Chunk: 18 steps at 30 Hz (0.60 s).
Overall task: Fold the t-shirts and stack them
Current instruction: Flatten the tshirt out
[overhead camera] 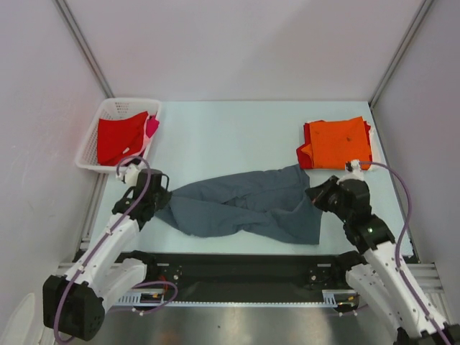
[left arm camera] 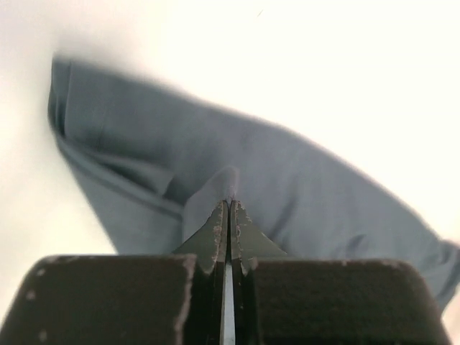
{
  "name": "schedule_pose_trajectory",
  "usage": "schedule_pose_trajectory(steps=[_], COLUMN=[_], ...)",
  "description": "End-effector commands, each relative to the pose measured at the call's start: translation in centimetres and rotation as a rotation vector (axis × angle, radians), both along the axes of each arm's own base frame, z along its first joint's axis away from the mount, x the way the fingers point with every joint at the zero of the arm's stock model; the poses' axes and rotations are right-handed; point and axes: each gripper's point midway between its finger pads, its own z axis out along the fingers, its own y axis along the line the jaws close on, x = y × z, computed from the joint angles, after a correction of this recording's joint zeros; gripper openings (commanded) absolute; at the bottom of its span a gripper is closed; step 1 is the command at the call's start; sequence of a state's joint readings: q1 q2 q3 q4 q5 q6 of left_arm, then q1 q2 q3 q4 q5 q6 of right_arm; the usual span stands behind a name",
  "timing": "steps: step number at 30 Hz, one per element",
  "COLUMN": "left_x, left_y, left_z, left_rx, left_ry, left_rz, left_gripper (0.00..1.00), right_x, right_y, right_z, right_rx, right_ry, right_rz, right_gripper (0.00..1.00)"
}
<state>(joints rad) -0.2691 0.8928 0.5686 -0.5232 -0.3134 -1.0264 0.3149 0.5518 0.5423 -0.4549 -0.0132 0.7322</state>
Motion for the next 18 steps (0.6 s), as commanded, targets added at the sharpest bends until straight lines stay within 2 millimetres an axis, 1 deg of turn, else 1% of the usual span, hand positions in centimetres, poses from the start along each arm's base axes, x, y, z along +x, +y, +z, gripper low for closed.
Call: schedule_pose_trajectory(steps=[1, 2, 3, 4, 5, 6, 7, 8, 9, 10, 11, 12, 13, 14, 15, 16, 17, 18], left_x=[1.8, 2.2, 2.2, 2.2, 2.2, 2.4, 2.4, 2.5, 2.7, 3.0, 3.2, 3.6, 3.8, 4.0, 4.4, 4.6, 5.1, 5.2], left_y=[2.0, 2.1, 2.3, 2.5, 2.5, 2.5, 2.4, 2.0, 1.7, 1.4, 1.0, 0.8, 0.7, 0.8, 1.0, 1.1, 1.2, 1.2], left_z=[4.4, 5.5, 5.9, 6.3, 6.7, 7.2, 7.2, 7.1, 7.0, 7.1, 6.9, 7.0, 7.1, 6.9, 7.1, 7.0, 7.1, 7.1], left_rx=[0.102, 0.112, 0.12, 0.13, 0.136, 0.133, 0.13, 0.113, 0.103, 0.098, 0.086, 0.082, 0.088, 0.096, 0.099, 0.103, 0.11, 0.111], left_ry=[-0.075, -0.094, -0.099, -0.106, -0.11, -0.12, -0.12, -0.119, -0.12, -0.129, -0.125, -0.137, -0.141, -0.138, -0.149, -0.148, -0.146, -0.139], left_rz=[0.028, 0.029, 0.028, 0.029, 0.025, 0.025, 0.023, 0.012, 0.002, -0.014, -0.034, -0.041, -0.051, -0.038, -0.028, -0.018, -0.005, -0.002], left_gripper=[0.0, 0.0, 0.0, 0.0, 0.0, 0.0, 0.0, 0.0, 0.0, 0.0, 0.0, 0.0, 0.0, 0.0, 0.0, 0.0, 0.0, 0.0], right_x=[4.4, 5.5, 6.3, 8.0, 9.1, 10.8, 12.4, 13.5, 14.6, 16.3, 17.0, 17.8, 18.7, 19.2, 20.1, 20.9, 21.7, 22.5], right_y=[1.1, 1.5, 1.9, 2.4, 2.5, 2.7, 2.6, 2.5, 2.1, 2.3, 2.1, 1.7, 1.7, 1.5, 0.7, 0.4, -0.4, -0.9], right_z=[2.6, 2.7, 2.5, 0.7, 0.4, 1.8, -0.8, -1.1, -2.0, -2.3, -3.0, -3.1, -2.6, -3.7, -3.6, -3.3, -4.5, -5.1], right_rx=[-0.041, -0.055, -0.06, -0.086, -0.103, -0.111, -0.163, -0.184, -0.229, -0.255, -0.284, -0.318, -0.326, -0.344, -0.373, -0.385, -0.407, -0.424], right_ry=[-0.102, -0.1, -0.089, -0.032, -0.019, -0.038, 0.046, 0.064, 0.09, 0.122, 0.142, 0.143, 0.133, 0.153, 0.136, 0.124, 0.147, 0.161], right_rz=[0.027, 0.038, 0.051, 0.057, 0.054, 0.041, 0.018, 0.007, -0.013, -0.019, -0.03, -0.046, -0.058, -0.065, -0.104, -0.128, -0.148, -0.165], right_gripper=[0.0, 0.0, 0.0, 0.0, 0.0, 0.0, 0.0, 0.0, 0.0, 0.0, 0.0, 0.0, 0.0, 0.0, 0.0, 0.0, 0.0, 0.0])
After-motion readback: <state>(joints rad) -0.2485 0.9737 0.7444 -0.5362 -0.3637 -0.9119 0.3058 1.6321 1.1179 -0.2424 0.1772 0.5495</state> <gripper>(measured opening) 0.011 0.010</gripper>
